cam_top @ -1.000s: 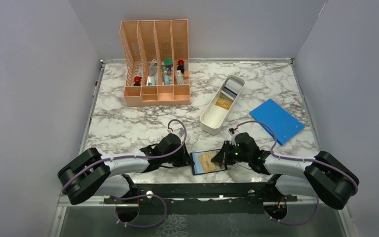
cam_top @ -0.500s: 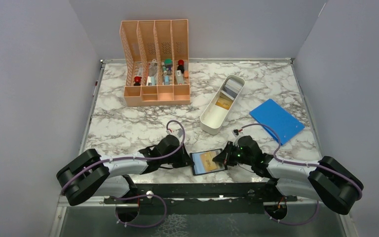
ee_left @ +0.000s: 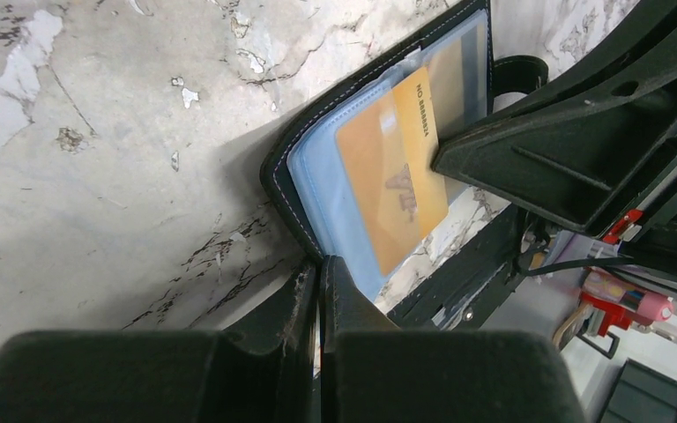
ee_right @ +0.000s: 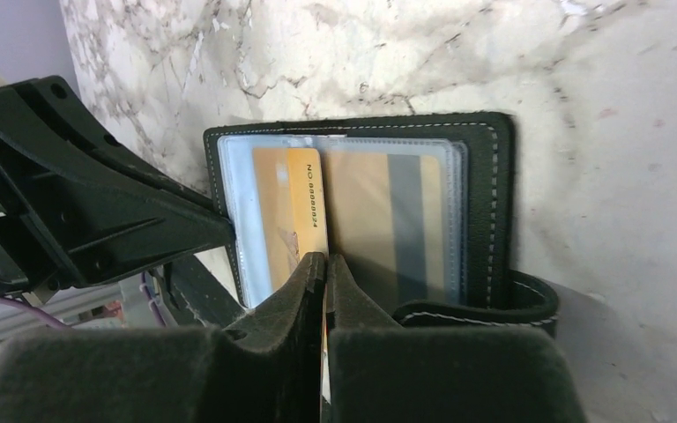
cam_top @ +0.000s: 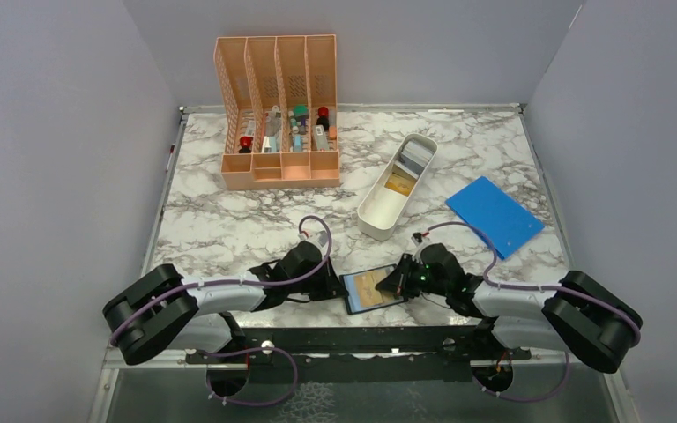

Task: Put the credit cards into the card holder
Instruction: Insert the credit card into the card holder.

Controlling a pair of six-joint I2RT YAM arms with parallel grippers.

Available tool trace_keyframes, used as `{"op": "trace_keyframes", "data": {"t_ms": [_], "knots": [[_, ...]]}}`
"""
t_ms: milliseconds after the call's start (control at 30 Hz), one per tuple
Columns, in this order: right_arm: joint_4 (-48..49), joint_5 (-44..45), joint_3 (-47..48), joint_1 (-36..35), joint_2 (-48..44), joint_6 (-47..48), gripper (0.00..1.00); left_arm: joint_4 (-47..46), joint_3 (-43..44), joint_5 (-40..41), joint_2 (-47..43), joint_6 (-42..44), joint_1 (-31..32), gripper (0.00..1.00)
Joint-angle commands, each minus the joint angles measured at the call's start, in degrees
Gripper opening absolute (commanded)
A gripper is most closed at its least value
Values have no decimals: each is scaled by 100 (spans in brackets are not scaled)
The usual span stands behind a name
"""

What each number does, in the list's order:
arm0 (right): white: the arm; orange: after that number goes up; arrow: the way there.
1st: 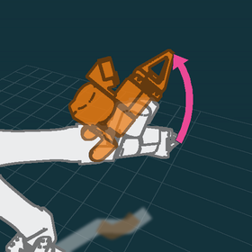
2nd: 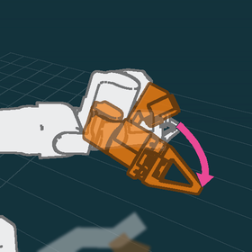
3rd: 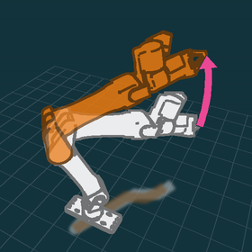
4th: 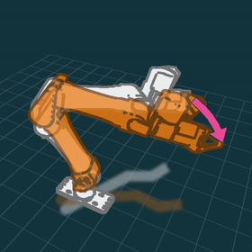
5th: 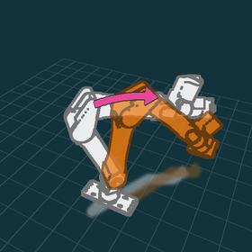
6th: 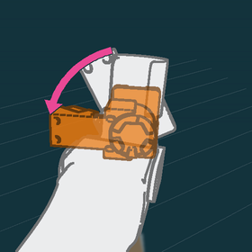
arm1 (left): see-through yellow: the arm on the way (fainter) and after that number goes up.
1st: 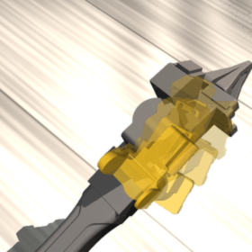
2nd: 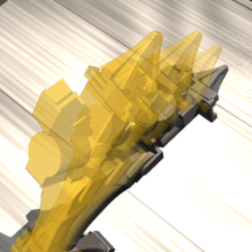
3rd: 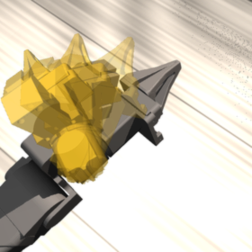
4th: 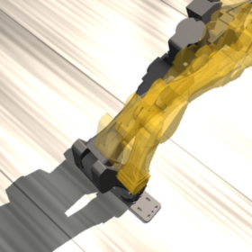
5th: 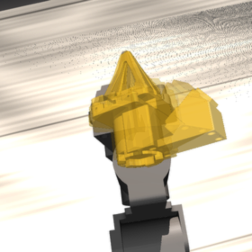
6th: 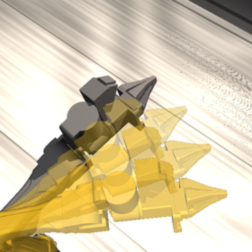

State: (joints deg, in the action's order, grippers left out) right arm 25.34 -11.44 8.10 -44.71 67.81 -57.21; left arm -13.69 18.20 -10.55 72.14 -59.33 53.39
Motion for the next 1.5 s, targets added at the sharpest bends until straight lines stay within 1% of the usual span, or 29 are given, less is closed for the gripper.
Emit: {"op": "trace_keyframes", "data": {"t_ms": [0, 167, 300, 433, 667, 767, 867, 933, 1000, 1033, 1067, 1167, 1300, 1367, 1433, 1467], "knots": [[-6, 75, 130, -206, 233, 8, 7, -218, 178, -219, 131, -3, 65, 6], [203, 25, 144, -368, 414, -32, 8, -243, 260, -242, 301, 2, 109, 6], [41, -13, 283, -389, 528, 146, 15, -267, 259, -207, 336, -9, 138, 6], [-314, 10, 411, -390, 423, 374, 23, -259, 239, -187, 314, -13, 141, 6], [-151, -205, 369, -410, 390, 423, 30, -236, 263, -210, 234, -7, 146, 6], [-234, -289, 460, -449, 451, 487, 31, -154, 277, -181, 136, 4, 146, 4], [-765, -177, 624, -451, 346, 681, 32, 6, 254, -99, -39, 39, 150, 0], [-1130, -65, 725, -451, 185, 807, 35, 159, 242, 1, -169, 68, 146, 0], [-1512, 54, 825, -451, -2, 921, 46, 313, 264, 78, -220, 99, 141, 0], [-1708, 99, 878, -451, -103, 990, 50, 374, 287, 87, -230, 119, 145, 0], [-1901, 171, 937, -451, -207, 1050, 51, 431, 316, 83, -235, 123, 146, 0], [-2338, 366, 1033, -451, -578, 1159, 52, 622, 425, 53, -275, 170, 146, 0], [-2577, 606, 1077, -451, -978, 1280, 51, 857, 501, 59, -408, 248, 138, 0], [-2620, 700, 1117, -451, -983, 1333, 48, 984, 553, 61, -464, 300, 137, 0], [-2564, 672, 1153, -451, -898, 1392, 40, 1106, 602, 53, -508, 345, 125, 0], [-2539, 655, 1166, -451, -827, 1408, 38, 1161, 636, 41, -527, 363, 128, 0]]}}
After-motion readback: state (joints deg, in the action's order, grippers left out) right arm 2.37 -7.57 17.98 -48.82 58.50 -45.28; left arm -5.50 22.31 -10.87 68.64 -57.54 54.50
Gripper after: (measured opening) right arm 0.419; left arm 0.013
